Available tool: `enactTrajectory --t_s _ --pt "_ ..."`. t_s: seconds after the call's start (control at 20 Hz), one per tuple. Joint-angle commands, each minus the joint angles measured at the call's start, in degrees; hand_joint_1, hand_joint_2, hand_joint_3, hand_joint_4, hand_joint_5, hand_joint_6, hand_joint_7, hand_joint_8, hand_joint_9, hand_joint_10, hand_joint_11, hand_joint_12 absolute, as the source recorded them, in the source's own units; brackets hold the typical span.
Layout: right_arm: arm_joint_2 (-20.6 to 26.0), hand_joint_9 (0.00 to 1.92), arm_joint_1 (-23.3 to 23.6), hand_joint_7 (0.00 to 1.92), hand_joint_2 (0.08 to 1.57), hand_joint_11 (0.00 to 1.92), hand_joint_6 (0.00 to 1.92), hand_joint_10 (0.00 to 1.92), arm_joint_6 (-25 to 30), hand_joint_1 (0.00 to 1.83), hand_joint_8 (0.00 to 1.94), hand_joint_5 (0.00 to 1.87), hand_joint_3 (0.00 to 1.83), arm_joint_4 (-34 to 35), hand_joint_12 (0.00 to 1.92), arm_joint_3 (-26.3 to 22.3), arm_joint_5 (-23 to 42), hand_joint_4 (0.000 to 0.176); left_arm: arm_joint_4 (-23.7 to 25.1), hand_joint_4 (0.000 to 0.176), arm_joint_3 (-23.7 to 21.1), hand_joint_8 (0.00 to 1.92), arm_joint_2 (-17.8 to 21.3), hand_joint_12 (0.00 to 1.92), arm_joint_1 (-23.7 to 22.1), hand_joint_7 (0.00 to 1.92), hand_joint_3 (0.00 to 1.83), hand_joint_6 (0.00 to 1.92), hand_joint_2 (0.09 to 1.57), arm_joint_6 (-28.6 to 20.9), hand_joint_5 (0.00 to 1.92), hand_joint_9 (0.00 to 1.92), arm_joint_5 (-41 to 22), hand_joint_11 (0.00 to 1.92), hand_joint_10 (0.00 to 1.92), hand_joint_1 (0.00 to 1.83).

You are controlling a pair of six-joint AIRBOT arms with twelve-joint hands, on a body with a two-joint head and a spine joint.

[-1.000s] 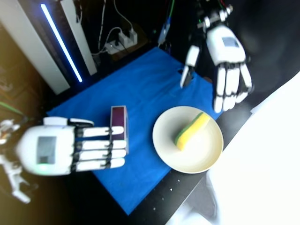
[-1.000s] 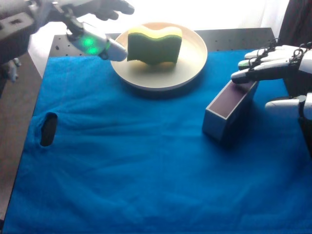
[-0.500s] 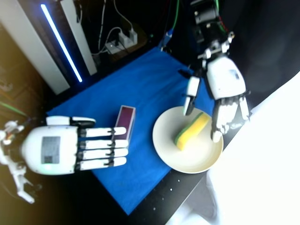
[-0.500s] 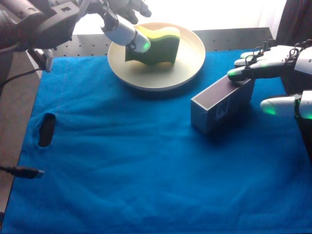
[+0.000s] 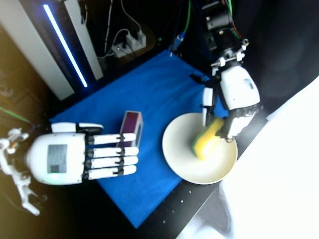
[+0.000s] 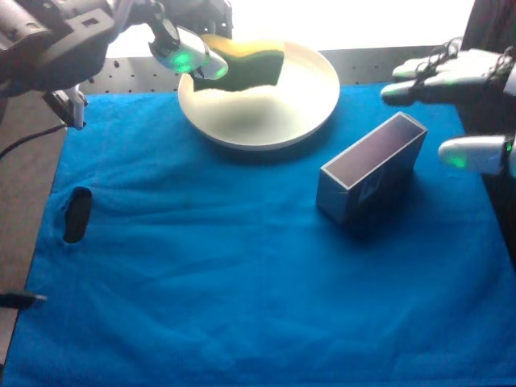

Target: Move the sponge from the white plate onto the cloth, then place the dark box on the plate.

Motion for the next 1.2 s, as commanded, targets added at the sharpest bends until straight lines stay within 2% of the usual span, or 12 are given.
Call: enactTrajectory --t_s 0.0,0.3,0.4,0.45,0.5,0.55,0.6,0.65,0.7,0.75,1.0,1.15 --pt "0.7 0.16 0.9 0.21 1.33 0.03 0.00 0.00 0.2 0.43 0.00 0.34 0.00 4.4 0.37 -0.1 7.3 0.089 -0.5 0.000 -0.9 1.41 1.3 1.90 -0.5 0.86 0.00 1.10 1.20 -0.6 0.77 0.93 -8.6 0.97 1.55 1.21" --pt "2.2 0.16 0.9 0.21 1.33 0.03 0.00 0.00 0.2 0.43 0.00 0.34 0.00 4.3 0.38 -3.0 8.0 0.089 2.3 0.000 -20.1 1.41 18.9 1.90 3.2 0.86 0.00 1.10 1.20 -0.6 0.77 0.93 -22.1 0.97 1.55 1.21" --pt "2.2 0.16 0.9 0.21 1.33 0.03 0.00 0.00 0.2 0.43 0.00 0.34 0.00 3.8 0.39 -3.4 8.0 0.089 3.0 0.000 -22.9 1.41 21.5 1.90 4.5 0.86 0.00 1.10 1.20 -0.6 0.77 0.93 -23.3 0.97 1.55 1.21" --pt "2.2 0.16 0.9 0.21 1.33 0.02 0.00 0.00 0.2 0.43 0.00 0.34 0.00 3.4 0.39 -3.9 8.0 0.089 7.9 0.000 -32.1 1.41 32.0 1.90 10.2 0.86 0.00 1.10 1.20 -7.9 0.77 0.92 -29.0 0.97 1.55 1.21" --pt "2.2 0.16 0.9 0.21 1.33 0.02 0.00 0.00 0.2 0.43 0.00 0.34 0.00 3.5 0.39 -3.9 7.9 0.089 8.6 0.000 -32.5 1.41 32.5 1.90 10.5 0.86 0.00 1.10 1.20 -9.0 0.77 0.92 -29.3 0.97 1.55 1.21" --pt "2.1 0.00 0.9 0.00 1.02 0.00 0.00 0.00 0.2 0.59 0.00 0.03 0.00 3.7 0.00 -2.1 6.6 0.176 13.7 0.000 -39.0 0.88 35.4 1.41 20.9 1.12 0.00 0.75 1.06 -14.8 1.07 0.93 -28.0 0.70 0.98 1.25" --pt "2.1 0.00 0.9 0.00 1.02 0.00 0.00 0.00 0.2 0.61 0.00 0.03 0.00 3.7 0.00 -2.1 6.3 0.176 13.6 0.005 -38.6 0.92 34.8 1.32 21.3 1.07 0.00 0.81 1.08 -14.8 1.04 0.87 -27.3 0.61 0.84 1.24" --pt "2.1 0.00 0.9 0.00 1.01 0.00 0.00 0.00 0.2 0.61 0.00 0.02 0.00 3.7 0.00 -2.1 6.1 0.176 13.6 0.000 -38.3 0.53 34.2 1.27 21.5 0.96 0.00 0.84 1.07 -14.8 1.05 0.81 -26.6 0.52 0.68 1.18" --pt "2.1 0.00 0.9 0.00 1.01 0.00 0.00 0.00 0.2 0.61 0.00 0.02 0.00 3.7 0.00 -2.1 5.8 0.176 13.7 0.000 -38.0 0.53 33.5 1.27 21.9 0.96 0.00 0.84 1.07 -14.8 1.05 0.81 -26.0 0.52 0.68 1.18" --pt "2.1 0.00 0.9 0.00 1.01 0.00 0.00 0.00 0.2 0.62 0.00 0.01 0.00 3.7 0.00 -1.9 5.5 0.176 13.7 0.000 -37.5 0.08 32.6 1.24 22.3 0.71 0.00 0.08 0.94 -14.8 0.66 0.57 -25.3 0.09 0.30 0.98" --pt "1.6 0.00 0.9 0.00 1.00 0.00 0.00 0.00 0.2 0.67 0.00 0.02 0.00 4.0 0.00 -1.3 5.4 0.176 13.6 0.000 -36.4 0.00 31.5 1.41 22.4 0.62 0.00 0.00 0.90 -14.8 0.53 0.56 -23.5 0.00 0.15 0.92" --pt "1.5 0.00 0.9 0.00 0.94 0.00 0.00 0.00 0.2 0.76 0.00 0.00 0.00 4.0 0.00 -1.2 5.4 0.176 13.4 0.000 -36.2 0.00 31.3 1.19 22.4 0.50 0.00 0.00 0.90 -14.7 0.39 0.46 -23.6 0.00 0.08 0.86"
